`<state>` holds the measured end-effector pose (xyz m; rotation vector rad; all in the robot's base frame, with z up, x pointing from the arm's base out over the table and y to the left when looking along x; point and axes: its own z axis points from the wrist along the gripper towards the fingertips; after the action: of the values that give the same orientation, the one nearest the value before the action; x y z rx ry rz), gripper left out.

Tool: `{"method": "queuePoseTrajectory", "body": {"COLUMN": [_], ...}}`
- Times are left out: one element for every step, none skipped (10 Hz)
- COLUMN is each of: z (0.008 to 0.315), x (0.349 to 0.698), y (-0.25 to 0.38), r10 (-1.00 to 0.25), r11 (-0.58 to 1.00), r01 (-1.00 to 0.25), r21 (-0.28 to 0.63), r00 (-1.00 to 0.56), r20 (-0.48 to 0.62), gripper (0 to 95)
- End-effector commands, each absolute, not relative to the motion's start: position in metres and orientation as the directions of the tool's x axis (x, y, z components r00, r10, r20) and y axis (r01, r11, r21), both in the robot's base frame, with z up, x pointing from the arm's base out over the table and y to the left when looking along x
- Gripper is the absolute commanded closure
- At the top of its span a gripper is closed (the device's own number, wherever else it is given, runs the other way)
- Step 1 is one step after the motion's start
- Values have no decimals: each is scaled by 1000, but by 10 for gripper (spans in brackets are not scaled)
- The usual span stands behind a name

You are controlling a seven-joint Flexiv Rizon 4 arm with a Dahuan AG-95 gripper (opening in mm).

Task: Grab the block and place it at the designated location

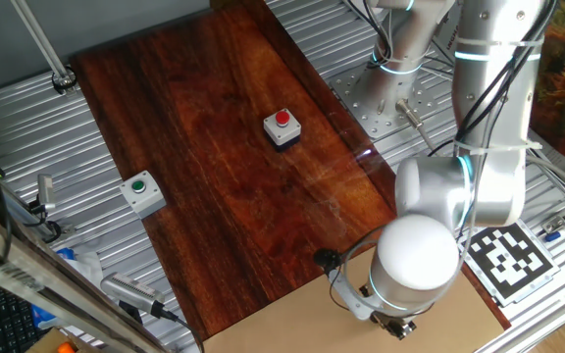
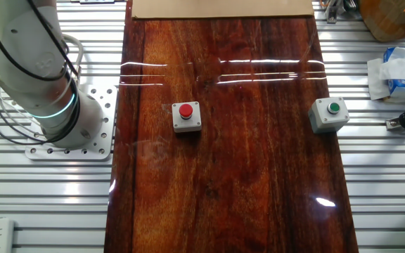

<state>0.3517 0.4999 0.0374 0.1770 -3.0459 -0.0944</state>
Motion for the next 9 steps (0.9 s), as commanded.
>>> {"method": "queuePoseTrajectory", "body": {"z": [34, 38, 44, 52, 68, 79, 86, 88, 89], "x": [354, 355, 358, 364, 372, 376, 376, 375, 375], "y": [500, 499, 500, 500, 499, 497, 497, 496, 496], "r10": [-108, -104, -95, -89, -89, -92, -91, -91, -93], "r11": [993, 993, 995, 996, 996, 996, 996, 996, 996], "r01": [-103, -101, -93, -87, -88, -91, -90, -90, -92], "r21": [63, 54, 46, 37, 25, 16, 14, 15, 15], "r00": [-991, -993, -994, -994, -994, -994, -994, -994, -994], "r20": [75, 62, 56, 56, 58, 59, 57, 56, 55], "gripper": [950, 950, 950, 950, 950, 950, 950, 950, 950]}}
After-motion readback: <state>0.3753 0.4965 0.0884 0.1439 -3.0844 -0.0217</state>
